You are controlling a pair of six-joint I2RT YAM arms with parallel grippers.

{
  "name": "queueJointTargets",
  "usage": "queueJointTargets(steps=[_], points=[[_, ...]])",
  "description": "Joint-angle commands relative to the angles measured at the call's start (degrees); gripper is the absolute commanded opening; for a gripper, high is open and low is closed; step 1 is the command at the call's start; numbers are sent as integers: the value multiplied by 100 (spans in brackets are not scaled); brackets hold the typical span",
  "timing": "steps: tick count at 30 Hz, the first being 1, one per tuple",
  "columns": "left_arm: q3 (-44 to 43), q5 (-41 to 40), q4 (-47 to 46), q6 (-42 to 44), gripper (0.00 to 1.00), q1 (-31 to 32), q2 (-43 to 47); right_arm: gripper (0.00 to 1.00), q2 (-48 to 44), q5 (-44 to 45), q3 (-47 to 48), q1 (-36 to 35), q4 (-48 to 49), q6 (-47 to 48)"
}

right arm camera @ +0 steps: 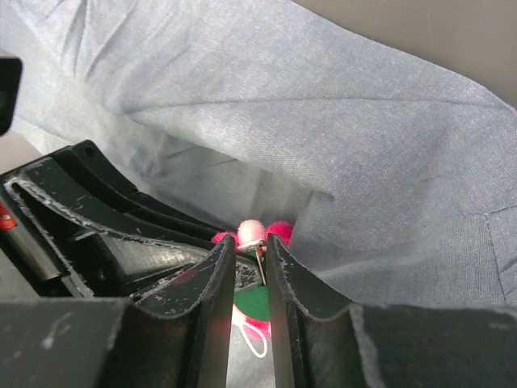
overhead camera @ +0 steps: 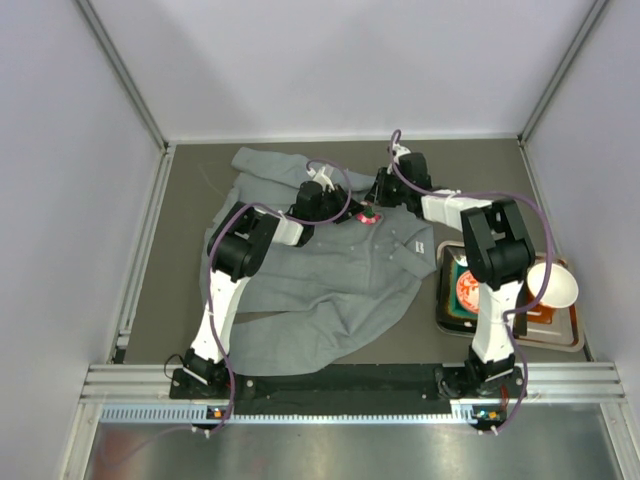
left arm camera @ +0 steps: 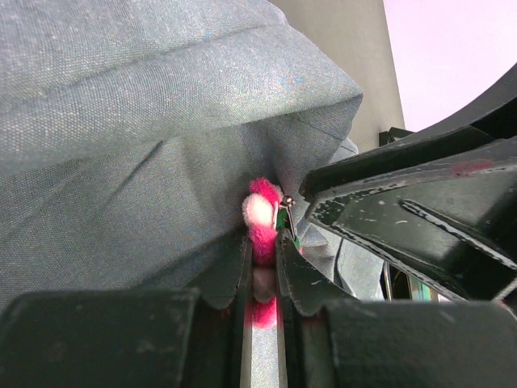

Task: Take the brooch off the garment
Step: Open the brooch with the flattened clothing.

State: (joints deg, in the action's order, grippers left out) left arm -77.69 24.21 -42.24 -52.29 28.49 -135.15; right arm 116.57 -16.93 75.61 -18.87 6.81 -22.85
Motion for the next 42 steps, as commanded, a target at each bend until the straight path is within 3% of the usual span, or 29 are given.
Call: queueJointTargets(steps=[1,21,42], points=[[-88,14,163,211,0,43,-46,22,94,155,278,-81,-21,141],[-71,23,163,237,0,43,-29,12,111,172,261,-81,40,114],[-88,49,172,228,0,51,-55,17,23,243,173,6,154,70]])
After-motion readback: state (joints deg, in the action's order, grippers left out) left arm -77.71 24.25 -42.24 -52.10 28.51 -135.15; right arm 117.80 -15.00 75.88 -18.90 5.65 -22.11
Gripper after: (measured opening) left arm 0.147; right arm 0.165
